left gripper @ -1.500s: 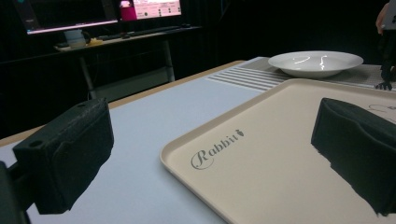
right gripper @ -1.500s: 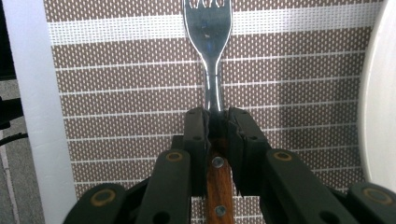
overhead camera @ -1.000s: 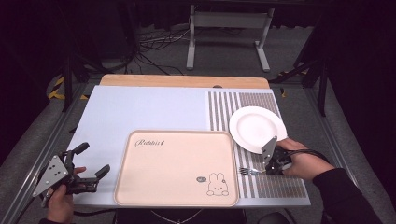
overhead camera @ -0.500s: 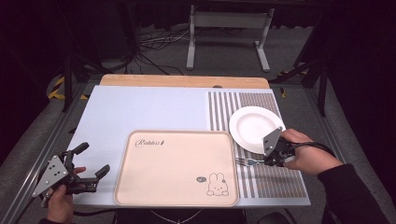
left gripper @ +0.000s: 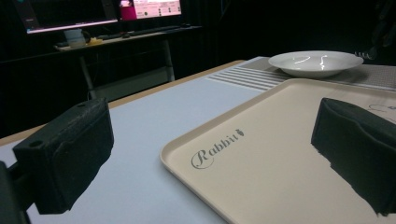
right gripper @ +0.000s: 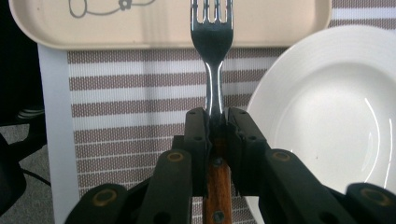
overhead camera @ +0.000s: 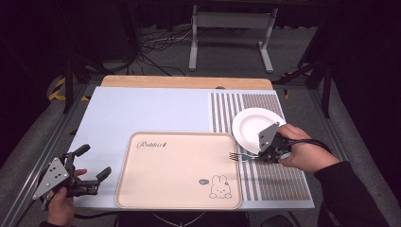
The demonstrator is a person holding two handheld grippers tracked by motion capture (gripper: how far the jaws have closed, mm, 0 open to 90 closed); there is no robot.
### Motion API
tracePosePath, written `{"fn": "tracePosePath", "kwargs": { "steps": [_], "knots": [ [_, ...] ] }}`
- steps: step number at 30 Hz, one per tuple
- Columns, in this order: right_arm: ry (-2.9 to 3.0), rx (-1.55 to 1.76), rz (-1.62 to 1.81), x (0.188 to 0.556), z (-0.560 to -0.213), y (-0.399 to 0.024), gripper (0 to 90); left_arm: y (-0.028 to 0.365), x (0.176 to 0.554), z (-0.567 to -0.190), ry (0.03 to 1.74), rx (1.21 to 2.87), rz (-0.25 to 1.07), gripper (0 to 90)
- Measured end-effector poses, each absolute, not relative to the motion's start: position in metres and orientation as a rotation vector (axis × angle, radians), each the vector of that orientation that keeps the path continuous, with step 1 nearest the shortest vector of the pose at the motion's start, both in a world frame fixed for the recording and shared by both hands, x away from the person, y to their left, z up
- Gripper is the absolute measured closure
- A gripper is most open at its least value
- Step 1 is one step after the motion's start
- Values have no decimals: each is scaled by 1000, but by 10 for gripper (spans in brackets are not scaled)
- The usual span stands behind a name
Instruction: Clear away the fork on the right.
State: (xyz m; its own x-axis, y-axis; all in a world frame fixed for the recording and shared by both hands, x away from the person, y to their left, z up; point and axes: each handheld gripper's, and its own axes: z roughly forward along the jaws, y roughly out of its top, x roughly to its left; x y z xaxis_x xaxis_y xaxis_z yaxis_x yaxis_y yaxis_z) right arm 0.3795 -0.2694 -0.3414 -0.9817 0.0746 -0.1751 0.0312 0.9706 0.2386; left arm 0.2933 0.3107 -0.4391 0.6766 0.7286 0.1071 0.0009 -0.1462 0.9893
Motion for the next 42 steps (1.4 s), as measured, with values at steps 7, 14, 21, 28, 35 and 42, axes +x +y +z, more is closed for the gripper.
{"fn": "tracePosePath", "kwargs": {
  "steps": [7, 14, 21, 28, 35, 42],
  "knots": [
    [2926, 77, 396, 382, -337, -250, 789, 311, 293, -439, 607, 1609, 705, 0],
    [2910, 96, 448, 385, -335, -232, 789, 311, 293, -439, 607, 1609, 703, 0],
    [2893, 121, 491, 384, -333, -217, 789, 311, 293, -439, 607, 1609, 704, 0],
    [2892, 165, 528, 382, -332, -202, 789, 311, 293, -439, 607, 1610, 700, 0],
    [2860, 309, 589, 381, -331, -189, 790, 311, 293, -439, 607, 1609, 699, 0],
    [2843, 529, 638, 380, -331, -181, 790, 311, 293, -439, 605, 1609, 699, 0]
  ]
}}
